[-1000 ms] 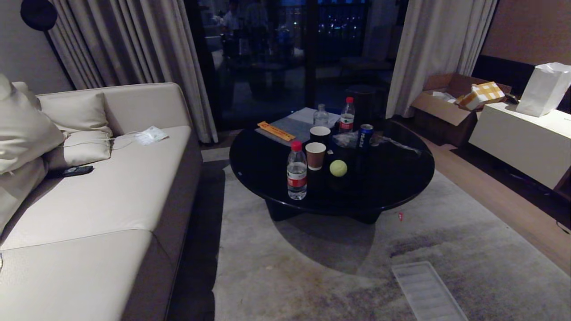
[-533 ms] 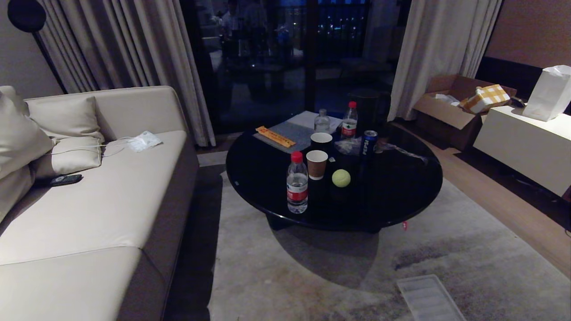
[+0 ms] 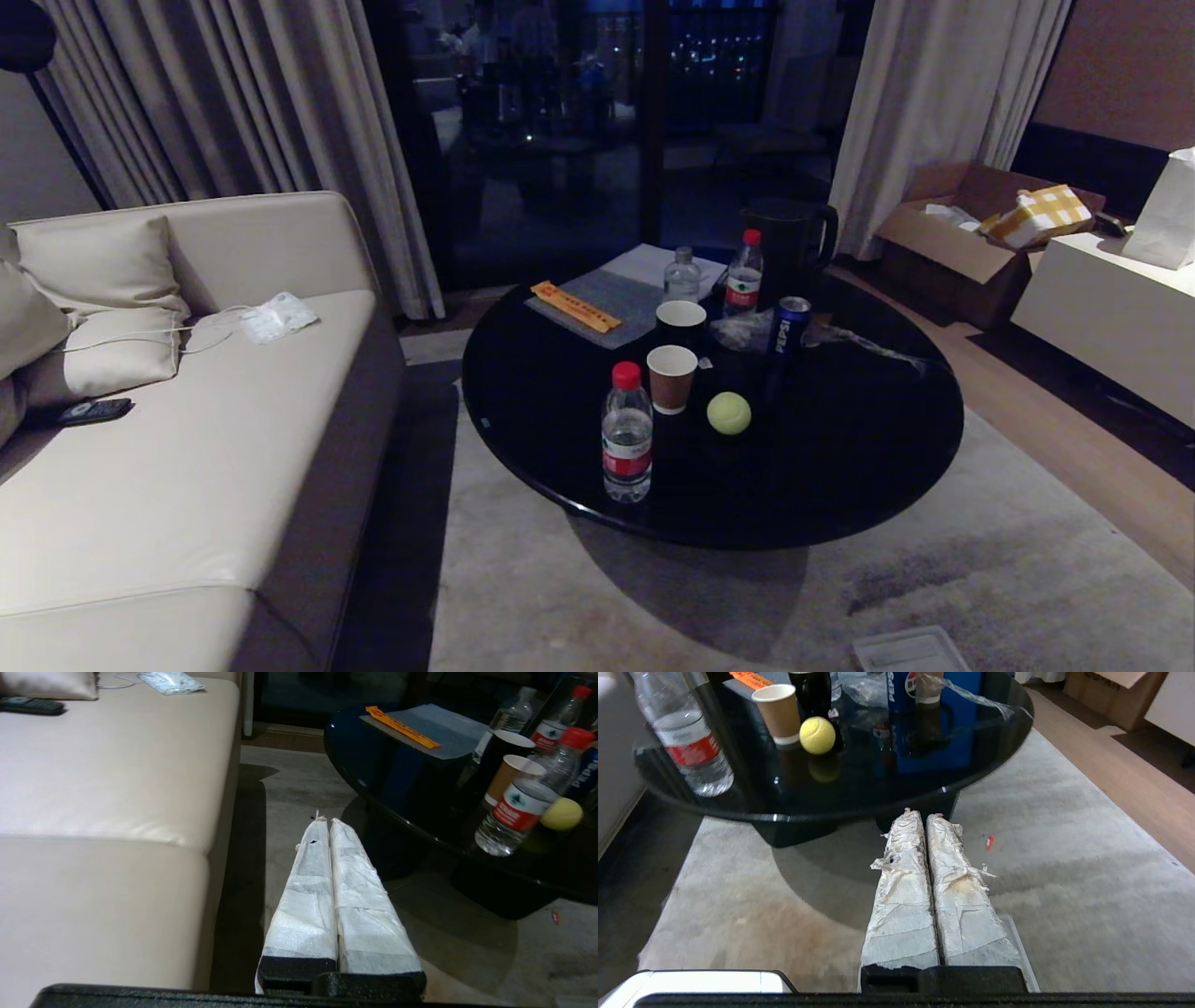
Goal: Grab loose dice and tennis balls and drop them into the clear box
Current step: Pick up the ball on the table
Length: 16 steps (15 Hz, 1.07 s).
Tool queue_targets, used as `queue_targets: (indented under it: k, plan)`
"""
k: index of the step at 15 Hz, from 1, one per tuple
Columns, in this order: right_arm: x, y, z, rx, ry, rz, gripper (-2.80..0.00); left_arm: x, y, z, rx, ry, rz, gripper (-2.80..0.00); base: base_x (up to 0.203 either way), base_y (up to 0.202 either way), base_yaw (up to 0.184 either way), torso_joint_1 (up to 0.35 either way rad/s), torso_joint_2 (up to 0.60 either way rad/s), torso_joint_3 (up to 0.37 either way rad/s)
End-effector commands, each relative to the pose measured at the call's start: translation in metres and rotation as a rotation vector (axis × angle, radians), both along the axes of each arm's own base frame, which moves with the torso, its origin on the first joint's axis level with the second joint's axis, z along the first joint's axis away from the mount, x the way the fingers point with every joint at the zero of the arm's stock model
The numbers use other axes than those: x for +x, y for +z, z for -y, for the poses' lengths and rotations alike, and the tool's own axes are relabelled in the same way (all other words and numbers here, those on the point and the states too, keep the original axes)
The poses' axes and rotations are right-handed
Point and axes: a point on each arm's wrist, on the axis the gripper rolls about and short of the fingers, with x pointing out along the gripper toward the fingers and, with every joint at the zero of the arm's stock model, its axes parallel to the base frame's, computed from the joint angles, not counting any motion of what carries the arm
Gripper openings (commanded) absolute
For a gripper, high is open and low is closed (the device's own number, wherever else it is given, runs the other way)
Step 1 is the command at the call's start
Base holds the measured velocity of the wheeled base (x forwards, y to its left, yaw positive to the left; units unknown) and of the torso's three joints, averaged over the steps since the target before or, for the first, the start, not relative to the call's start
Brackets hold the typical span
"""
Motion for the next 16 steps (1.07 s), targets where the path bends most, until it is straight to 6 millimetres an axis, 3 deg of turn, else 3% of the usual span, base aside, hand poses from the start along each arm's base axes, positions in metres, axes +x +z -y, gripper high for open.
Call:
queue_targets:
  k: [1, 16]
  plan:
    - [0.0000, -0.0002, 0.0000, 0.000, 0.000, -0.001, -2.80, 0.0001, 0.0000, 0.0000, -0.001, 0.001, -0.001, -2.80, 0.177, 0.000, 0.000, 0.002, 0.00, 0.002]
    - [0.0000, 0.0000, 0.0000, 0.000, 0.000, 0.000, -2.80, 0.0000, 0.0000, 0.0000, -0.001, 0.000, 0.000, -2.80, 0.182, 0.000, -0.002, 0.003, 0.00, 0.002]
